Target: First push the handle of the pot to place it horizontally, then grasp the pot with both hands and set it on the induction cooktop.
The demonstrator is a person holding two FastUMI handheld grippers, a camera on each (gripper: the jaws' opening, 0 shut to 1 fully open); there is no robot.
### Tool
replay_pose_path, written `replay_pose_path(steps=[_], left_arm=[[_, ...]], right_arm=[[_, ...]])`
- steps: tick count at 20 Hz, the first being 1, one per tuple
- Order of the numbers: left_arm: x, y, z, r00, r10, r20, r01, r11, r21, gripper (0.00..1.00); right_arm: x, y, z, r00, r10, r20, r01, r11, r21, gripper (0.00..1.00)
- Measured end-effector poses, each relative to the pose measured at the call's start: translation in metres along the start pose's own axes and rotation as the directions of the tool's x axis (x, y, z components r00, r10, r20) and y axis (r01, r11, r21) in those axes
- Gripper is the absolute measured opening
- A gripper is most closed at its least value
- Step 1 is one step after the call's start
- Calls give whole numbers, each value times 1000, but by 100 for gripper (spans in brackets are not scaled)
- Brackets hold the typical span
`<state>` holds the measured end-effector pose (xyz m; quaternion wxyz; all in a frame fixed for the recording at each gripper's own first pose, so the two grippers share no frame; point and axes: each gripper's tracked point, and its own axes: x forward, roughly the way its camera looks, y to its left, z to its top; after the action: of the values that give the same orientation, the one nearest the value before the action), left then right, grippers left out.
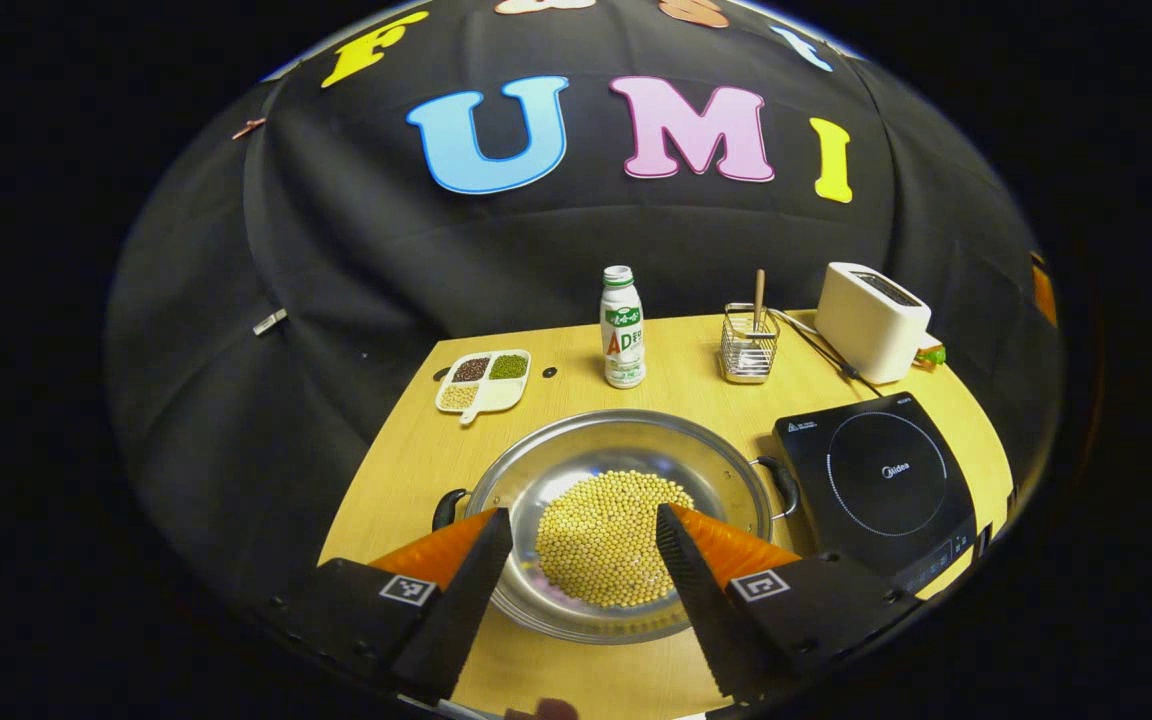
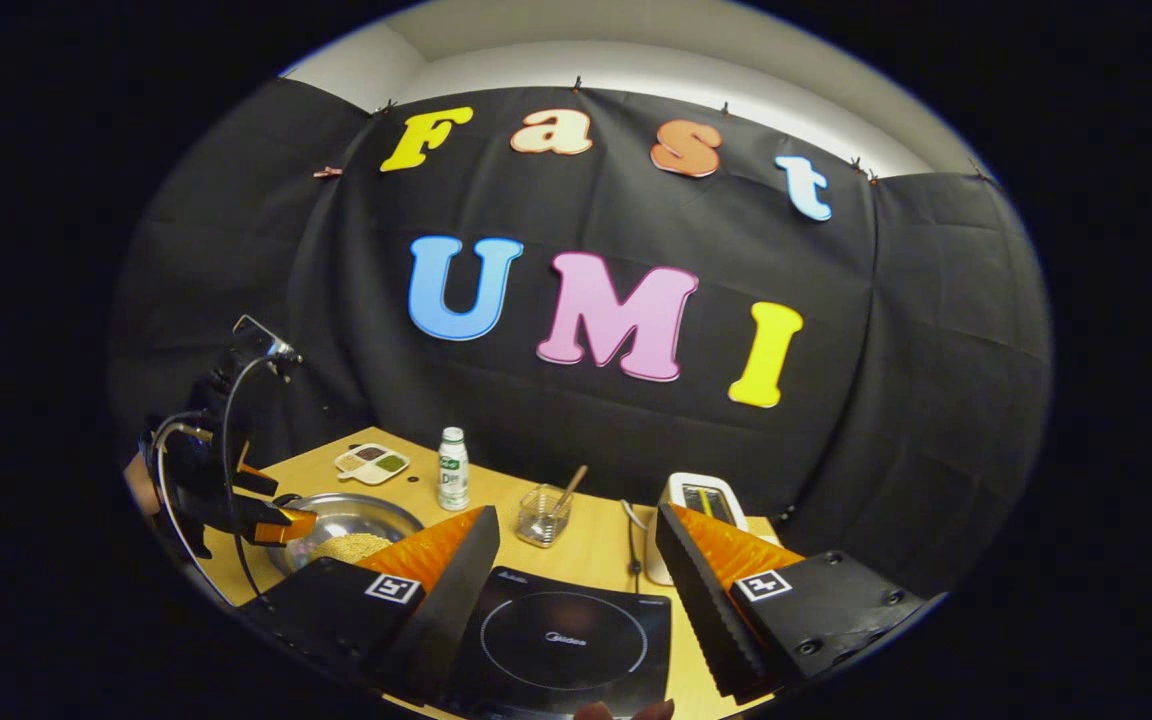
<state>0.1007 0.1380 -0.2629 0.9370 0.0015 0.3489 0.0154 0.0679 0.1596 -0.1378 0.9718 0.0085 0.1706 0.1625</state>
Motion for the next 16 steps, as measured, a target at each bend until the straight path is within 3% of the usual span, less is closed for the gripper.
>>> replay_pose_path(steps=[4,9,15,16], left_arm=[[8,40,-15,999,-34,-4,34,997,-63,94],[35,78,-41,996,-55,-70,49,995,-91,95],[76,115,-59,987,-58,-148,50,997,-56,95],[84,116,-62,985,-63,-161,56,997,-50,95]], right_arm=[[40,54,-31,989,113,-90,-110,993,42,98],[87,89,-85,957,178,-229,-151,980,129,98],[119,135,-165,868,268,-418,-157,947,281,98],[123,138,-174,851,277,-445,-155,944,291,94]])
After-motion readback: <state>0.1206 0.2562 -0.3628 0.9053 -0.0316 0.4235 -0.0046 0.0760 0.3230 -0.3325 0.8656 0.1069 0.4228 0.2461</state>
